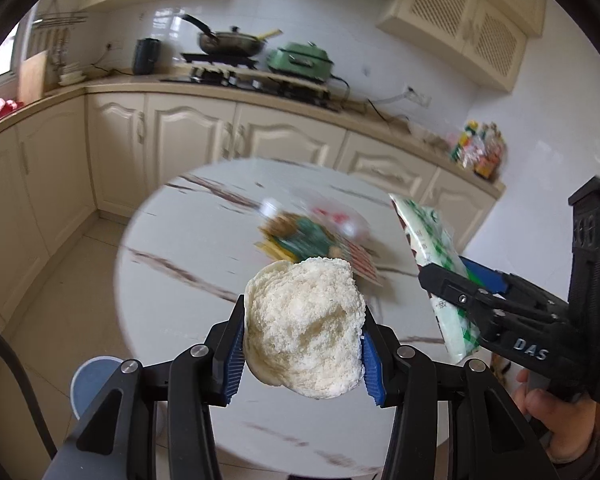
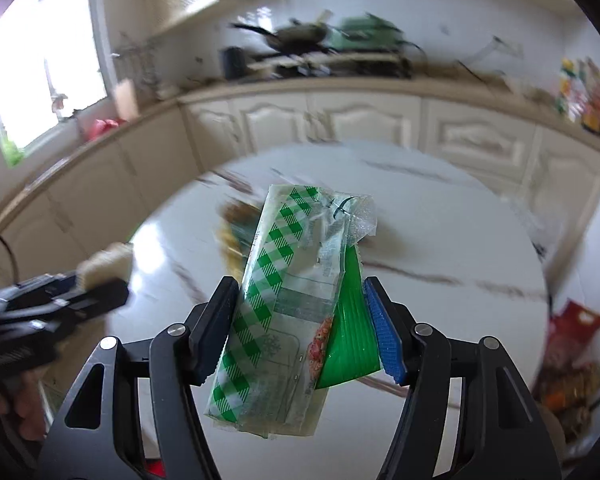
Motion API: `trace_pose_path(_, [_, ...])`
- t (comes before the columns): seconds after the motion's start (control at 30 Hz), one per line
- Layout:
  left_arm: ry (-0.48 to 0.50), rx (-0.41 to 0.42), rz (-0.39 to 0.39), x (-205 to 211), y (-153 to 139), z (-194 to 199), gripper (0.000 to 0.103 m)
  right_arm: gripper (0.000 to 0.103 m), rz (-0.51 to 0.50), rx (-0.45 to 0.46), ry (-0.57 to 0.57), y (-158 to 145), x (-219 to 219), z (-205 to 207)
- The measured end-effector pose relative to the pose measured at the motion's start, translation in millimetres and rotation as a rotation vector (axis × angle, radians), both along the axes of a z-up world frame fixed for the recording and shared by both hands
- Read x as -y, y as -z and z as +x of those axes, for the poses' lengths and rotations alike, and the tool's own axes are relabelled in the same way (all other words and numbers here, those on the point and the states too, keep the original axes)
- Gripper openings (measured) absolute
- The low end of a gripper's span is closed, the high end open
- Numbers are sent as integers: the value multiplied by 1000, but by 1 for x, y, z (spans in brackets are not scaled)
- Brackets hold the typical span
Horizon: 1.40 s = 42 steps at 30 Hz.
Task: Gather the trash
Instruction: 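Carry both items over the blue bin and open both tools to drop them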
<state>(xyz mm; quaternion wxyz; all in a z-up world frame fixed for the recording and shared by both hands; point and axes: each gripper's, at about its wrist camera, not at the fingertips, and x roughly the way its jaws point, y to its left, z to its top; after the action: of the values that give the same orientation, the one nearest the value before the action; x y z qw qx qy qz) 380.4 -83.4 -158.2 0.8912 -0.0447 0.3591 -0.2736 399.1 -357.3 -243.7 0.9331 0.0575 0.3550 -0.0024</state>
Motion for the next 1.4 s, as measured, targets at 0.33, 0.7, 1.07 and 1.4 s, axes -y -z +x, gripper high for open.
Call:
trace_pose_path(0.33, [-324,-3,35,-187,-8,6,45,62,48,21,-356,1,-180,84])
trace_pose_path(0.7, [-575,-277,116,-317,92,43,44,62,45,-235,-577,148,-357,169])
trace_pose_path(1.07, [-578,-479,113,-358,177,108,45,66,93,-461,-551,281,-386,231])
trace_pose_path(1.4, [-540,-543,139,-339,227,170,46,94,-46,-374,-440,276,-374,250])
